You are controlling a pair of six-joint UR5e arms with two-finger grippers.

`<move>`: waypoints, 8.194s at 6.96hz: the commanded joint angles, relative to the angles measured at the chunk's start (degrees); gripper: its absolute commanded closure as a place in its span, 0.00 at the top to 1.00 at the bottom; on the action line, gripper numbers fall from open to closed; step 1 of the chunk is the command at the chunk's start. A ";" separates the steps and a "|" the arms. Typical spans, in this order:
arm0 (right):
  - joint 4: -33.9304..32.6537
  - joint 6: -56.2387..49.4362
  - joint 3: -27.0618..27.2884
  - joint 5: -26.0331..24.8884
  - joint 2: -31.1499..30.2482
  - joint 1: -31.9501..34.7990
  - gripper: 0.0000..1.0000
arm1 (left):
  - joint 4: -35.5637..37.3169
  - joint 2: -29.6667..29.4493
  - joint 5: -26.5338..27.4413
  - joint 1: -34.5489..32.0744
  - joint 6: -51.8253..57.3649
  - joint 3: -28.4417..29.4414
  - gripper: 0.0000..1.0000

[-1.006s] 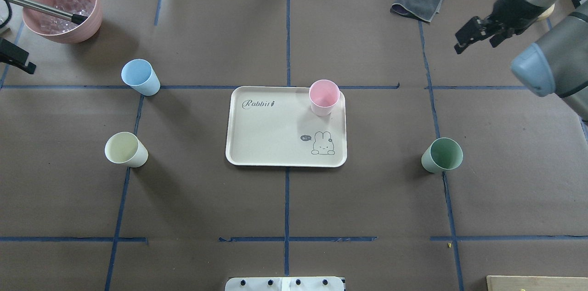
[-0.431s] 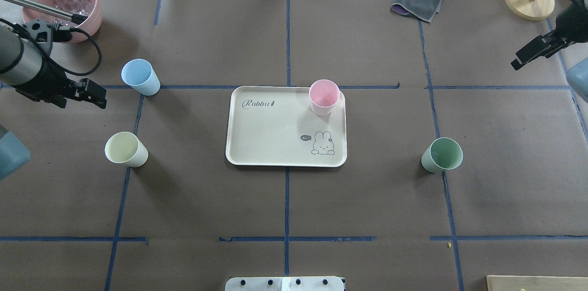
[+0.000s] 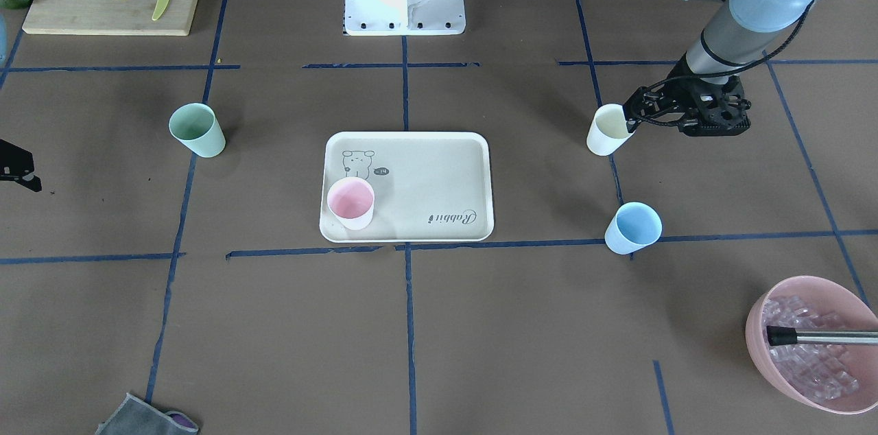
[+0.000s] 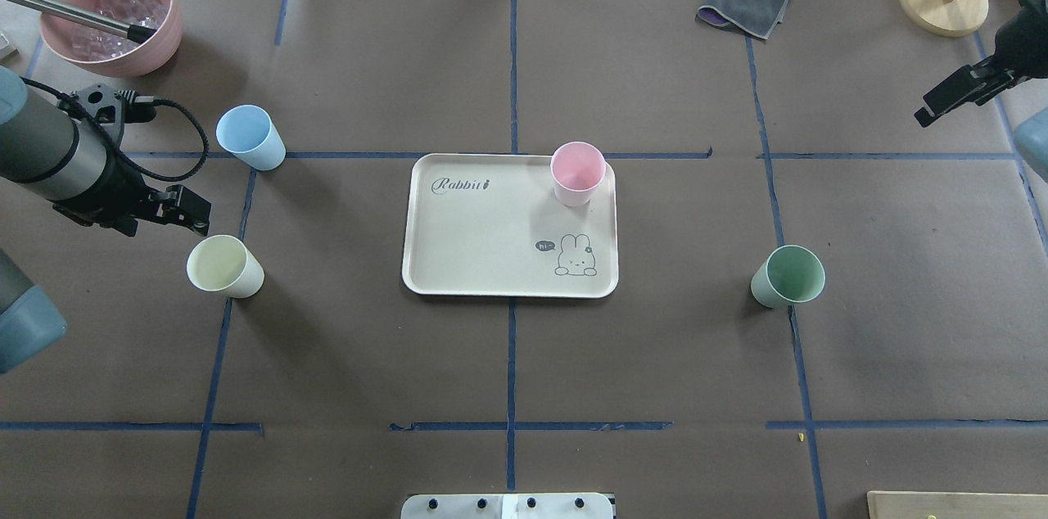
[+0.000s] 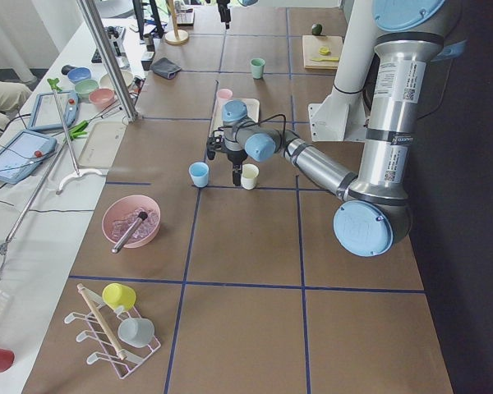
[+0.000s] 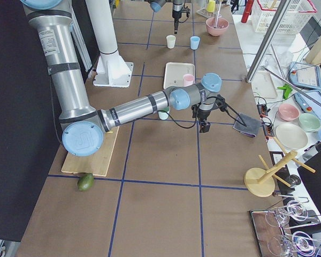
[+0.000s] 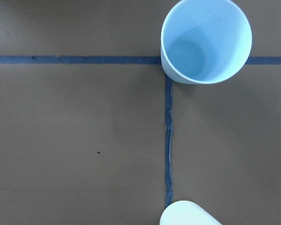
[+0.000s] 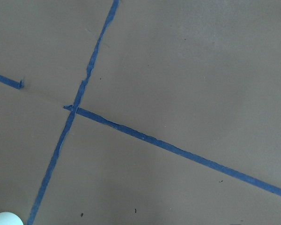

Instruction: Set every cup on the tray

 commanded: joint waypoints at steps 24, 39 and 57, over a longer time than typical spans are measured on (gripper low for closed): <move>0.18 19.61 8.79 -2.56 -1.43 -6.64 0.99 | 16.42 -20.24 3.22 8.99 -21.00 -3.93 1.00; 20.13 51.11 14.72 -15.24 -9.03 -30.58 0.00 | 20.41 -15.37 -0.56 4.75 -10.11 -6.63 1.00; 1.93 36.20 5.67 -6.74 6.33 -14.10 1.00 | 20.32 -15.28 -0.29 -1.19 -0.94 -2.77 1.00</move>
